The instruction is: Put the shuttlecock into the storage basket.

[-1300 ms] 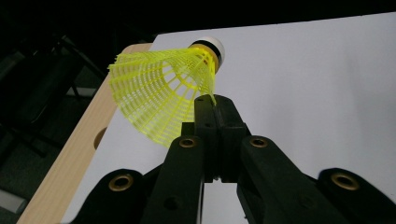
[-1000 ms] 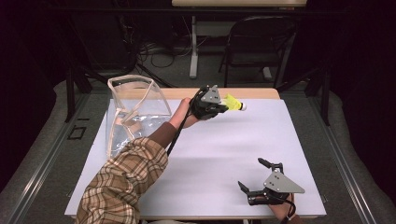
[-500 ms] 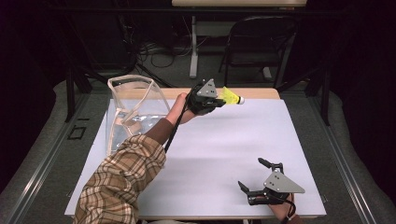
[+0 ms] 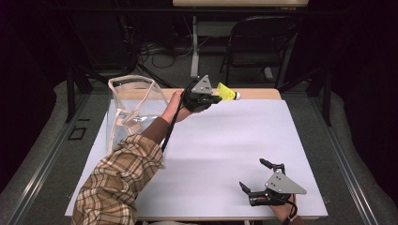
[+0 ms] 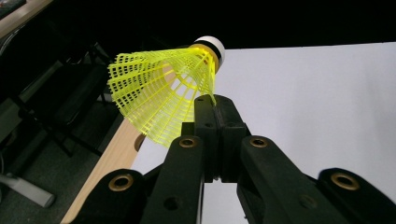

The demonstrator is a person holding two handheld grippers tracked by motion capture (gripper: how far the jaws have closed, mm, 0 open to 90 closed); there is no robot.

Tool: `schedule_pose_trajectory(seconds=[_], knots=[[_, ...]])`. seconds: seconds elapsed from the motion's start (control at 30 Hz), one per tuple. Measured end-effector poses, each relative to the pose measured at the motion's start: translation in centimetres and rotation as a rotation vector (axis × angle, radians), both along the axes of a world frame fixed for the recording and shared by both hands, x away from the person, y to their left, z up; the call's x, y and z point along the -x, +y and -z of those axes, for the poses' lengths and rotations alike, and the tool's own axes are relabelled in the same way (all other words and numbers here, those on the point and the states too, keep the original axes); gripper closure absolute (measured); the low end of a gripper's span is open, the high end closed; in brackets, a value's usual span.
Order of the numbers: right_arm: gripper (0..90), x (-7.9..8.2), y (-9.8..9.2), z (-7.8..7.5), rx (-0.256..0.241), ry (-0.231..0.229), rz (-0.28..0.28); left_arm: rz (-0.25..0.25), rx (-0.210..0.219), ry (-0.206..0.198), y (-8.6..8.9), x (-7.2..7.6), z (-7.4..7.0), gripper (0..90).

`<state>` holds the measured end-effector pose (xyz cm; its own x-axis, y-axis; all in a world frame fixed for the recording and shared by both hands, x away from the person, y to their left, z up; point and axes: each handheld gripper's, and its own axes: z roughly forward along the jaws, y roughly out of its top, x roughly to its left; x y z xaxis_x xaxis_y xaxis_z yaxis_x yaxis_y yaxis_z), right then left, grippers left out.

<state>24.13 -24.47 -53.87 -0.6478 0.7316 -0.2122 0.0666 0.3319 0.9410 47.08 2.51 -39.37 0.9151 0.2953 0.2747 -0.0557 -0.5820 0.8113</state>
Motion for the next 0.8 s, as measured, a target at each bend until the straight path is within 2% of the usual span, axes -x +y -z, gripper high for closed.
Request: schedule_pose_trajectory(seconds=[0.8], knots=[[0.0, 0.0, 0.1, 0.0, -0.004, 0.005, 0.002, -0.065, 0.027, -0.017, 3.3, -0.4, -1.4, 89.7]])
